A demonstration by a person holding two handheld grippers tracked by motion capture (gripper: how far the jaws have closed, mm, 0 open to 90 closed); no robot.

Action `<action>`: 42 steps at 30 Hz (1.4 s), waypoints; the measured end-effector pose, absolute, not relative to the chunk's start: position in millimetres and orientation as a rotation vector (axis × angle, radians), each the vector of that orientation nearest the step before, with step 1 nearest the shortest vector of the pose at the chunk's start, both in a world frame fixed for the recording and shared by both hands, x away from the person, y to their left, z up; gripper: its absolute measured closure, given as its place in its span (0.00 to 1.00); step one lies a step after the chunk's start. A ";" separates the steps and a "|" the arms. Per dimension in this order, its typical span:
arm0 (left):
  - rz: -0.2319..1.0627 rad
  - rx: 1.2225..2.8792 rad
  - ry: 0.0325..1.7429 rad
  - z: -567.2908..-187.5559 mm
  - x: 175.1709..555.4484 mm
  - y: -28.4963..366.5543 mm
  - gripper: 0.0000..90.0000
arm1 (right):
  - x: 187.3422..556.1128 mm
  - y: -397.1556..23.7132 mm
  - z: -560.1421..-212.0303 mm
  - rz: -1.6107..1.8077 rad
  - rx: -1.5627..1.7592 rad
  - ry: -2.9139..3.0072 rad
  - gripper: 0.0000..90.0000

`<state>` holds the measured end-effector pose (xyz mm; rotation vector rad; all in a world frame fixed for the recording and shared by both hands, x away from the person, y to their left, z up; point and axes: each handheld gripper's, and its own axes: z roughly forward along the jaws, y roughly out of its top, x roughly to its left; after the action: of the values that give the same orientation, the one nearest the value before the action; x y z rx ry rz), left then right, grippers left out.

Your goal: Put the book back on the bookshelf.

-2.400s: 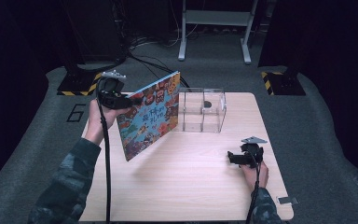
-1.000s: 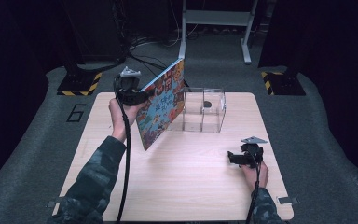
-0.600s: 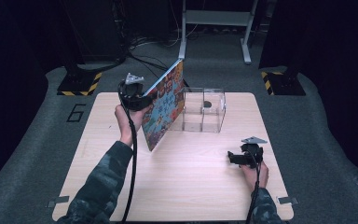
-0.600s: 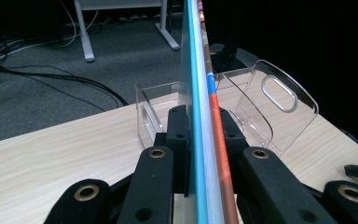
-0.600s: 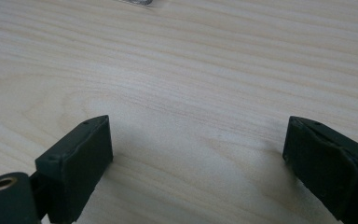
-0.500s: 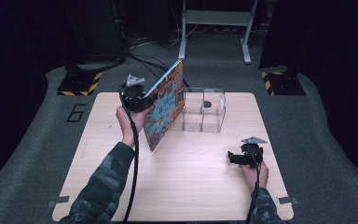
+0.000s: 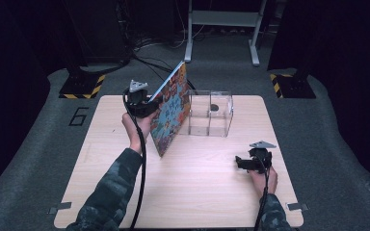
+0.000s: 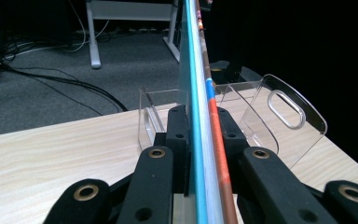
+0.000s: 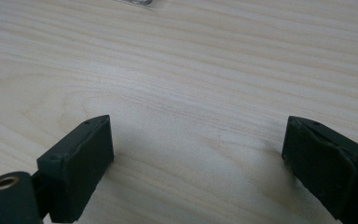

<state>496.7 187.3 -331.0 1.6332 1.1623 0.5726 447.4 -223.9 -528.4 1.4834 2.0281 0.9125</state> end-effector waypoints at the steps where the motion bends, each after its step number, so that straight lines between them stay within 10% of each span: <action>1: 0.574 1.628 1.165 -332.2 497.1 186.3 0.88 | 447.4 -223.8 -528.4 0.912 1.484 2.028 0.09; 22: 0.508 1.626 1.142 -338.2 493.1 197.7 0.80 | 447.4 -223.7 -528.4 0.913 1.484 2.026 0.10; 42: 0.597 1.836 1.004 -325.0 440.1 221.4 0.17 | 447.1 -223.1 -528.5 0.914 1.490 2.024 0.10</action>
<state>440.1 221.4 -325.0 1.8360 1.0042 0.5966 447.1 -223.1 -528.5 1.4904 2.0238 0.9138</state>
